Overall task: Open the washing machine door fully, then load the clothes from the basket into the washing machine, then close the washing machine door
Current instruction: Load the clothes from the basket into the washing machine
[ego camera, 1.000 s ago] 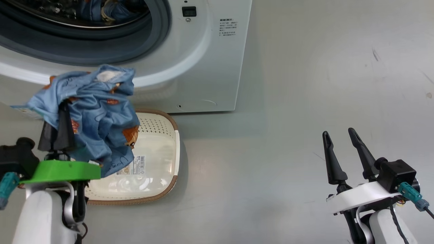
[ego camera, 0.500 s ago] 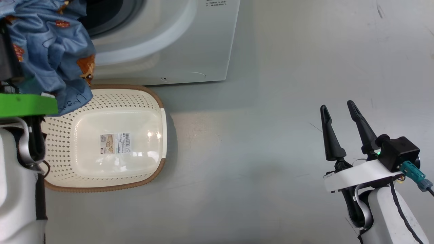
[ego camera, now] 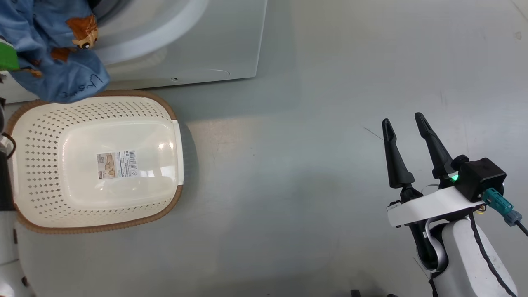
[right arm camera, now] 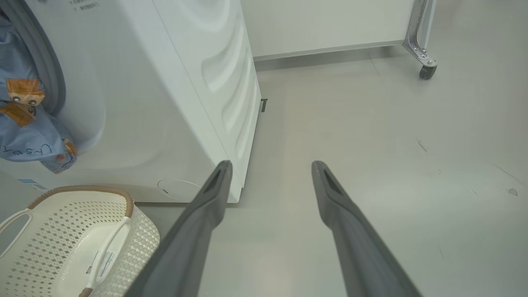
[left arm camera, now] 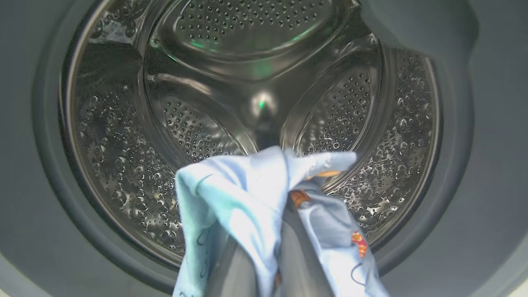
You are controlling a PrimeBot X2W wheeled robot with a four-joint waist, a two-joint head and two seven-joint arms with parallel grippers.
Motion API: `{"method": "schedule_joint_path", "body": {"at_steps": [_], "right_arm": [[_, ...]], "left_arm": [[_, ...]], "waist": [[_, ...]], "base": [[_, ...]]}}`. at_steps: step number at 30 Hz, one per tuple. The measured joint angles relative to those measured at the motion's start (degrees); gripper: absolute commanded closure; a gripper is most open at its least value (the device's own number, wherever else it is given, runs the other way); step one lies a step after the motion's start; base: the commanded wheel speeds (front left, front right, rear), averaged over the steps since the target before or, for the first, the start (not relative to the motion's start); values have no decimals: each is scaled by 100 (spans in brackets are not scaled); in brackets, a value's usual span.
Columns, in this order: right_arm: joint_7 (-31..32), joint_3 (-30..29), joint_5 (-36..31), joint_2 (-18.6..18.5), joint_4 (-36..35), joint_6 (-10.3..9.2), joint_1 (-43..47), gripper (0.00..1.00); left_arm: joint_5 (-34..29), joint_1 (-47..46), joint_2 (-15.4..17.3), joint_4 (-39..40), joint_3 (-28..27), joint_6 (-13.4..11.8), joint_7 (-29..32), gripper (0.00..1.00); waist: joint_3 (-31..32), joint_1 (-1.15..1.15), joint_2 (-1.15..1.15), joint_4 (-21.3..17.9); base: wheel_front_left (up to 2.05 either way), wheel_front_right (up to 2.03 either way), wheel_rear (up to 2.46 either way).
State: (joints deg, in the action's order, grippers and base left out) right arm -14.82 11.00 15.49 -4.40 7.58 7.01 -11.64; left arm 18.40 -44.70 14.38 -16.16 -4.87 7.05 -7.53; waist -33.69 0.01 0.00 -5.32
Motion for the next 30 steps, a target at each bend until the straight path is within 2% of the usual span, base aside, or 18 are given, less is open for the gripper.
{"method": "schedule_joint_path", "body": {"at_steps": [12,23,30], "right_arm": [[0,-38,63,67,-67,0,-89,0],[0,-43,140,87,-133,0,-207,0],[0,-89,175,98,-134,0,-202,0]], "left_arm": [[74,-1006,542,-569,168,5,864,100],[111,-1770,639,-1138,506,7,1483,100],[101,-2078,638,-1367,557,7,1493,100]], "waist": [[-632,0,0,-204],[-1254,0,0,-277],[-1477,0,0,-265]], "base": [[0,0,0],[0,0,0],[0,0,0]]}}
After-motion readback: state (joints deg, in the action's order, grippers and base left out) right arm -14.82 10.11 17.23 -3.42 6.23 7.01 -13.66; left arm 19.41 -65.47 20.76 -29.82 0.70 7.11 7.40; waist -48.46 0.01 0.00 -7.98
